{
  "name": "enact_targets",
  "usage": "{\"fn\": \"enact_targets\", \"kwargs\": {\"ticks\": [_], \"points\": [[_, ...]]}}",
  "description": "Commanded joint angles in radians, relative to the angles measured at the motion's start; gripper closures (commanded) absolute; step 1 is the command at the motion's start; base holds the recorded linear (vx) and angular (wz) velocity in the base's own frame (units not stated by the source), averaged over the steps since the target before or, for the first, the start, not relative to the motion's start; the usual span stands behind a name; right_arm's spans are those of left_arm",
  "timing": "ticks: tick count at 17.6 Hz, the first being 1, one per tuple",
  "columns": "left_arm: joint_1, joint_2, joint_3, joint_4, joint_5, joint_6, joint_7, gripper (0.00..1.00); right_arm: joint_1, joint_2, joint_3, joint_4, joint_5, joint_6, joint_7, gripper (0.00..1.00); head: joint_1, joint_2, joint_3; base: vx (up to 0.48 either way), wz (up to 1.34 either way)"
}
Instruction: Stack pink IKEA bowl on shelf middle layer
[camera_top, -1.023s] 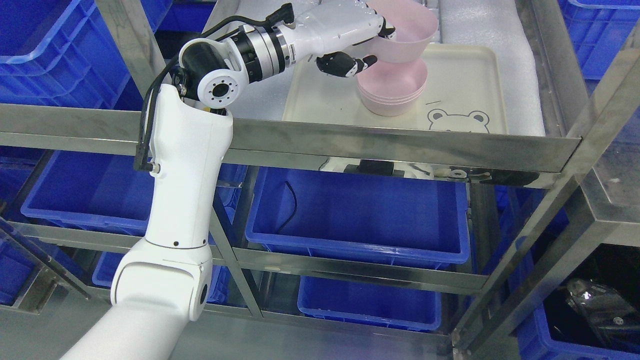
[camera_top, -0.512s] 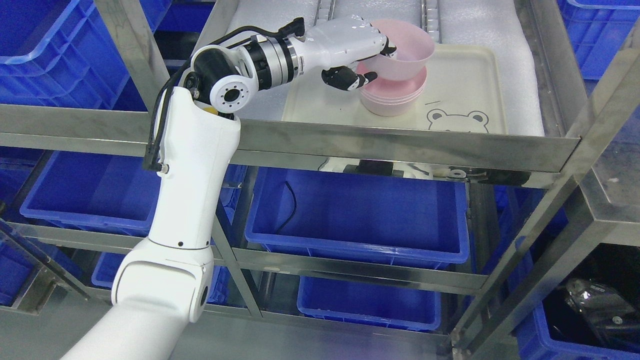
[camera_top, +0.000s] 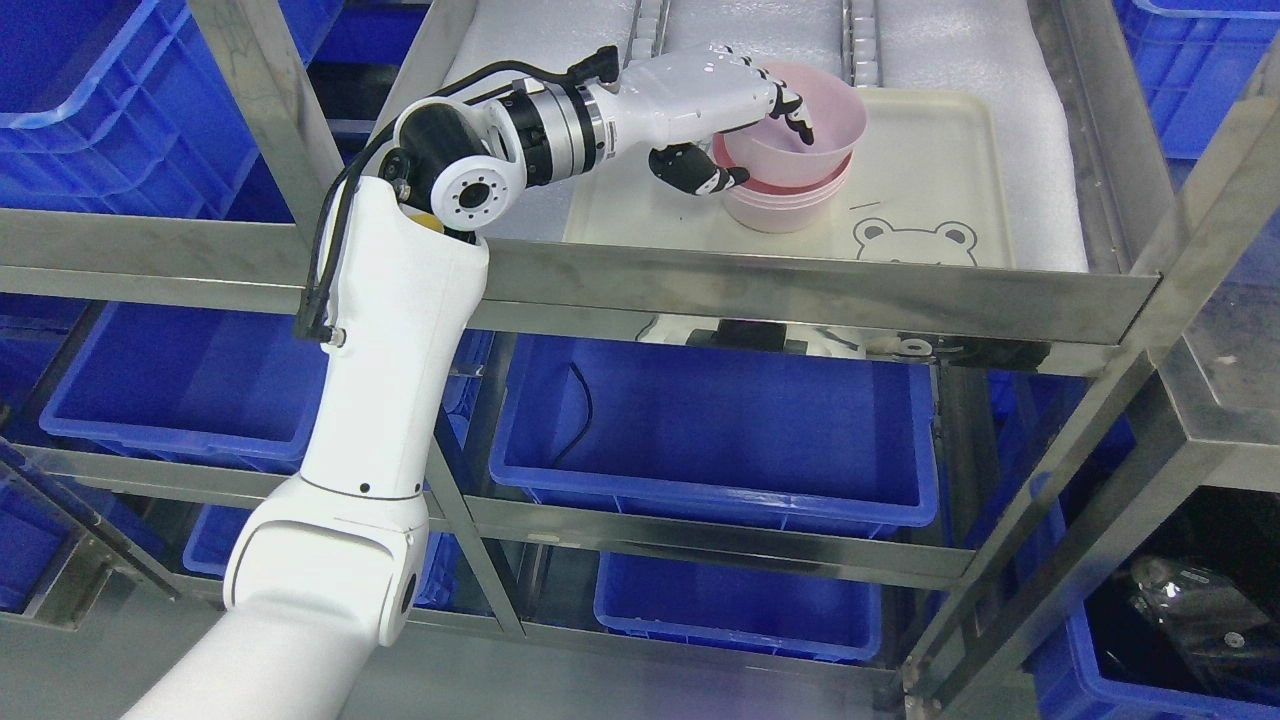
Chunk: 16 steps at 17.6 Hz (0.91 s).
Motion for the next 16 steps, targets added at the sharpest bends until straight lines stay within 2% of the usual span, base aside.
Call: {"fn": "enact_targets", "kwargs": {"ticks": [1, 3, 5, 9, 10, 12, 14, 16], "points": [[-0.010, 0.018, 0.027, -0.005, 0.006, -0.005, -0.011, 0.33, 0.023, -0.017, 0.000, -0.017, 0.000, 0.001, 0.000, 0.00, 0.0000, 0.000, 0.000, 0.000, 0.00], [-0.001, 0.018, 0.073, -0.042, 0.015, -0.005, -0.014, 0.14, 0.023, -0.017, 0.000, -0.017, 0.000, 0.001, 0.000, 0.00, 0.0000, 0.000, 0.000, 0.000, 0.00], [0.011, 0.018, 0.099, -0.064, 0.066, -0.001, -0.015, 0.01, 0.023, -0.017, 0.000, -0.017, 0.000, 0.001, 0.000, 0.00, 0.0000, 0.000, 0.000, 0.000, 0.00], [0.013, 0.018, 0.141, -0.062, 0.344, 0.018, -0.077, 0.00, 0.023, -0.017, 0.000, -0.017, 0.000, 0.001, 0.000, 0.00, 0.0000, 0.000, 0.000, 0.000, 0.00], [0.014, 0.018, 0.161, -0.062, 0.432, 0.063, -0.072, 0.00, 0.023, -0.017, 0.000, -0.017, 0.000, 0.001, 0.000, 0.00, 0.0000, 0.000, 0.000, 0.000, 0.00], [0.014, 0.018, 0.152, -0.062, 0.594, 0.075, -0.049, 0.00, 0.023, -0.017, 0.000, -0.017, 0.000, 0.001, 0.000, 0.00, 0.0000, 0.000, 0.000, 0.000, 0.00], [0.019, 0.018, 0.079, -0.062, 0.714, 0.078, 0.044, 0.00, 0.023, -0.017, 0.000, -0.017, 0.000, 0.001, 0.000, 0.00, 0.0000, 0.000, 0.000, 0.000, 0.00], [0.064, 0.018, -0.070, -0.076, 0.744, 0.069, 0.194, 0.00, 0.023, -0.017, 0.000, -0.017, 0.000, 0.001, 0.000, 0.00, 0.0000, 0.000, 0.000, 0.000, 0.00]]}}
